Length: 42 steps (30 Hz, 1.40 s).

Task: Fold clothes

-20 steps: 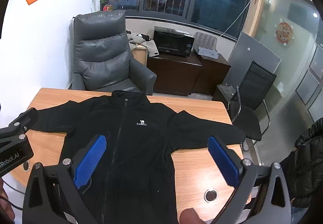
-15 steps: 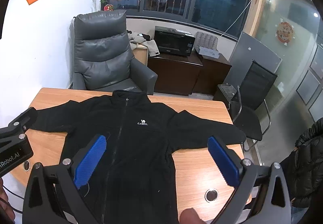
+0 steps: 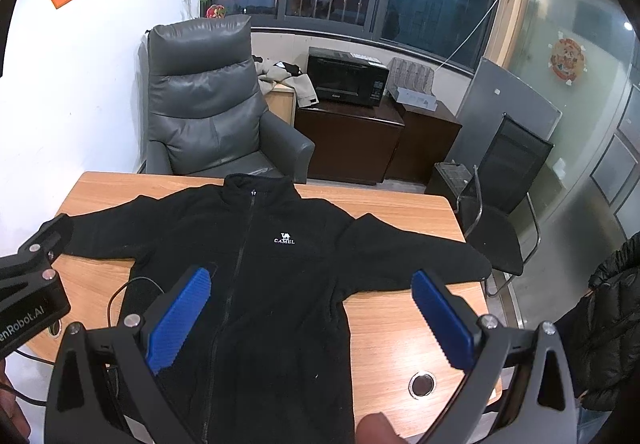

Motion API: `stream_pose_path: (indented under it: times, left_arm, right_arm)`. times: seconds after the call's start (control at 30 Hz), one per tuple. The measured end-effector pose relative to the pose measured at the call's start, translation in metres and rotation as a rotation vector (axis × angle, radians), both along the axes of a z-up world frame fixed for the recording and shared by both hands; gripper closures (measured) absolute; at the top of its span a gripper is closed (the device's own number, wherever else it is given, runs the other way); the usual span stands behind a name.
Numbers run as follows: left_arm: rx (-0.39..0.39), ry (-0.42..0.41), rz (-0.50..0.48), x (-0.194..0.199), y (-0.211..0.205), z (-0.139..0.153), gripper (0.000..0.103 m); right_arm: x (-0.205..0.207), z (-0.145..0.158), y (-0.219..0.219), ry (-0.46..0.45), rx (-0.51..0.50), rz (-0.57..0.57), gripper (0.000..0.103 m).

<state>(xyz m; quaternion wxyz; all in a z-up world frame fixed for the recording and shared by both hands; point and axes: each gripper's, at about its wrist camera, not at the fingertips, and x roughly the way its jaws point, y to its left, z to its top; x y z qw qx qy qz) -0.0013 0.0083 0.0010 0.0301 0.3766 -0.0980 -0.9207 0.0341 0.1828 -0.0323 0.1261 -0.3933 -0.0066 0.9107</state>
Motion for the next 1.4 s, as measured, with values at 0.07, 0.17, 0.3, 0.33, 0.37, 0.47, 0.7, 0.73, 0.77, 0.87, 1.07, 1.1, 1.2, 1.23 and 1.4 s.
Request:
stream_pose_path:
  times: [0.07,0.17,0.3,0.33,0.37,0.47,0.7,0.73,0.77,0.87,1.07,1.1,1.2,1.23,1.4]
  left_arm:
    - [-0.005,-0.001,0.003,-0.001,0.001,0.000,0.000]
    - [-0.012,-0.002,0.007,-0.003,0.001,-0.001,0.000]
    - [-0.022,-0.004,0.011,-0.005,0.002,-0.002,0.000]
    - [-0.024,-0.004,0.013,-0.006,0.002,-0.002,0.000]
    - [-0.027,-0.004,0.014,-0.007,0.002,-0.002,0.000]
    - [-0.034,-0.005,0.018,-0.008,0.003,-0.003,0.000]
    - [-0.043,-0.006,0.017,-0.011,0.004,-0.005,0.000]
    - [-0.042,-0.006,0.016,-0.011,0.004,-0.005,0.000]
    - [-0.040,-0.007,0.016,-0.012,0.003,-0.005,0.000]
    - [-0.038,-0.006,0.015,-0.012,0.003,-0.005,0.000]
    - [-0.036,-0.007,0.011,-0.013,0.004,-0.005,0.000]
    - [-0.035,-0.007,0.011,-0.013,0.004,-0.005,0.000]
    - [-0.035,-0.008,0.007,-0.012,0.004,-0.006,0.000]
    - [-0.036,-0.007,0.006,-0.012,0.005,-0.006,0.000]
    - [-0.028,-0.010,0.001,-0.014,0.004,-0.007,0.000]
  right_arm:
    - [-0.002,-0.002,0.001,-0.004,-0.002,-0.001,0.000]
    - [-0.004,-0.003,0.002,-0.011,-0.004,-0.002,0.000]
    - [-0.005,-0.006,0.004,-0.015,-0.007,-0.003,0.000]
    - [-0.005,-0.007,0.005,-0.016,-0.008,-0.004,0.000]
    - [-0.006,-0.007,0.005,-0.018,-0.009,-0.005,0.000]
    - [-0.008,-0.008,0.007,-0.022,-0.013,-0.006,0.000]
    - [-0.009,-0.008,0.008,-0.026,-0.016,-0.003,0.000]
    - [-0.009,-0.008,0.009,-0.025,-0.016,-0.004,0.000]
    - [-0.009,-0.007,0.009,-0.024,-0.016,-0.004,0.000]
    - [-0.010,-0.006,0.010,-0.025,-0.015,-0.004,0.000]
    - [-0.011,-0.004,0.010,-0.028,-0.016,-0.006,0.000]
    - [-0.010,-0.004,0.011,-0.027,-0.016,-0.006,0.000]
    - [-0.011,-0.004,0.011,-0.029,-0.018,-0.009,0.000]
    - [-0.011,-0.004,0.011,-0.029,-0.019,-0.010,0.000]
    - [-0.012,-0.005,0.012,-0.031,-0.022,-0.014,0.000]
